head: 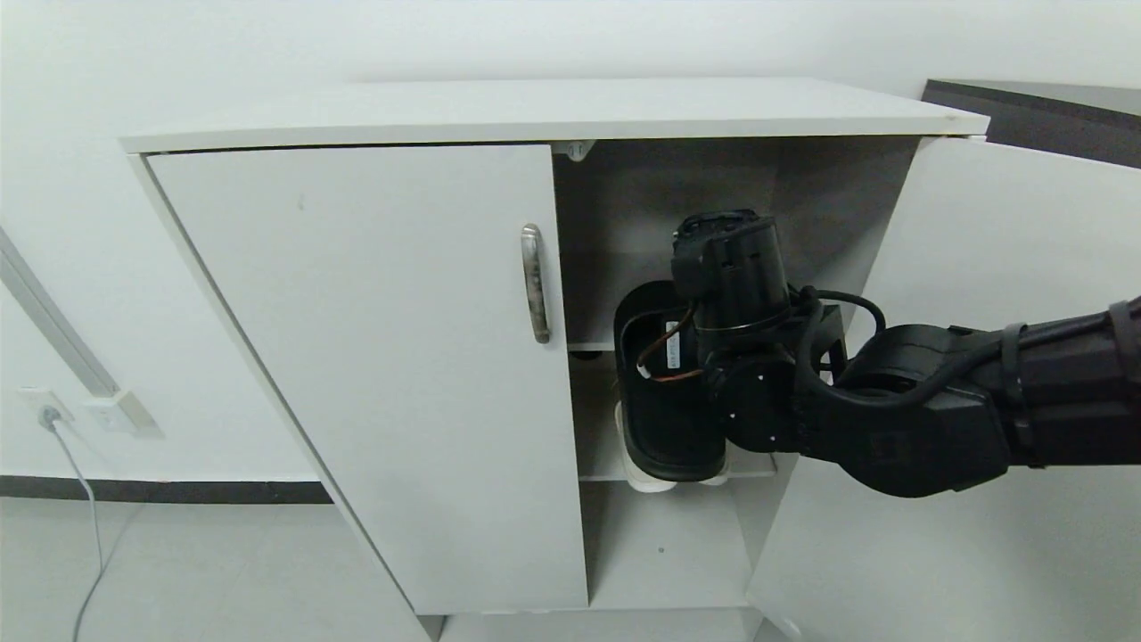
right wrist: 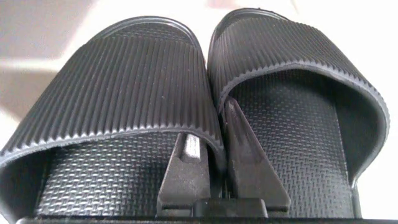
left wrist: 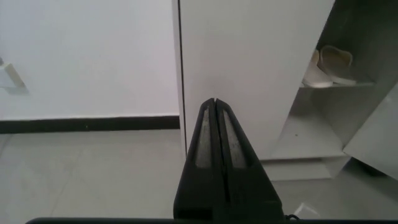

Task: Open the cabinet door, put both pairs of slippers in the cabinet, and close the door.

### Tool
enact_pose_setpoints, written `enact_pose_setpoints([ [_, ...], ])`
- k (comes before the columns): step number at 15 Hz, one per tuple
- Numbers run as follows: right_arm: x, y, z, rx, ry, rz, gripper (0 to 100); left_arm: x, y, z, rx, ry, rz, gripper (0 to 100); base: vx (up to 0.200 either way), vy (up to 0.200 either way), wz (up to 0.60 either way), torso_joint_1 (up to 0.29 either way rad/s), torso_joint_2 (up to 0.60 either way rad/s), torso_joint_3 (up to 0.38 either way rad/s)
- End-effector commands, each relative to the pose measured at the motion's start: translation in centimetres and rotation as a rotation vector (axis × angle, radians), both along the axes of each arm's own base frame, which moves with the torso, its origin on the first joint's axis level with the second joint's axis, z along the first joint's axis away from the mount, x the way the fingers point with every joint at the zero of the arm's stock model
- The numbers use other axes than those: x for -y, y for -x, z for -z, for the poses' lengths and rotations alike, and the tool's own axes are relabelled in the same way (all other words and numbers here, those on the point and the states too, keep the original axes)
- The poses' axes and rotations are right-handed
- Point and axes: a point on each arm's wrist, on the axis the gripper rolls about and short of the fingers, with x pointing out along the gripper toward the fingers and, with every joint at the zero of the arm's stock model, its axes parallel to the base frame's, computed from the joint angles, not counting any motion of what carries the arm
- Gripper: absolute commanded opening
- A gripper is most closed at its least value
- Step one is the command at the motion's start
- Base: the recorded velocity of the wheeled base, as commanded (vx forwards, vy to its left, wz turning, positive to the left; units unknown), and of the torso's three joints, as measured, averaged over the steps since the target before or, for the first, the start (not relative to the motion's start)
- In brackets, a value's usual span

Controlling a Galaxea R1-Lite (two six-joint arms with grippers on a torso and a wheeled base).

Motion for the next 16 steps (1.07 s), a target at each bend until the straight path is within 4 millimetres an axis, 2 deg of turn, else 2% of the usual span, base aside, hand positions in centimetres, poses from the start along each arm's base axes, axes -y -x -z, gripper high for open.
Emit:
enact_pose_setpoints([
  [1,0.0,0.0,-0.1,0.002,-0.003,-0.003,0,0.0,0.0,0.0,0.000,0.001,-0.001,0,0.200,0.000,0.00,-0.002,0.00,0.007],
  [5,-0.1,-0.5,-0.3,-0.009,-0.014,-0.072,0,0.0,0.0,0.0,0.000,0.002,-0.003,0,0.000,0.000,0.00,0.000,0.00,0.000],
  [10,0.7,-5.1,0.0,0.013,-0.029,0.004,0,0.0,0.0,0.0,0.000,0.004,-0.004,0,0.000,0.000,0.00,0.000,0.00,0.000],
  [16,0.3,-7.3,-0.2,0.038,-0.007,0.014,0,0.0,0.0,0.0,0.000,0.004,-0.004,0,0.000,0.000,0.00,0.000,0.00,0.000],
])
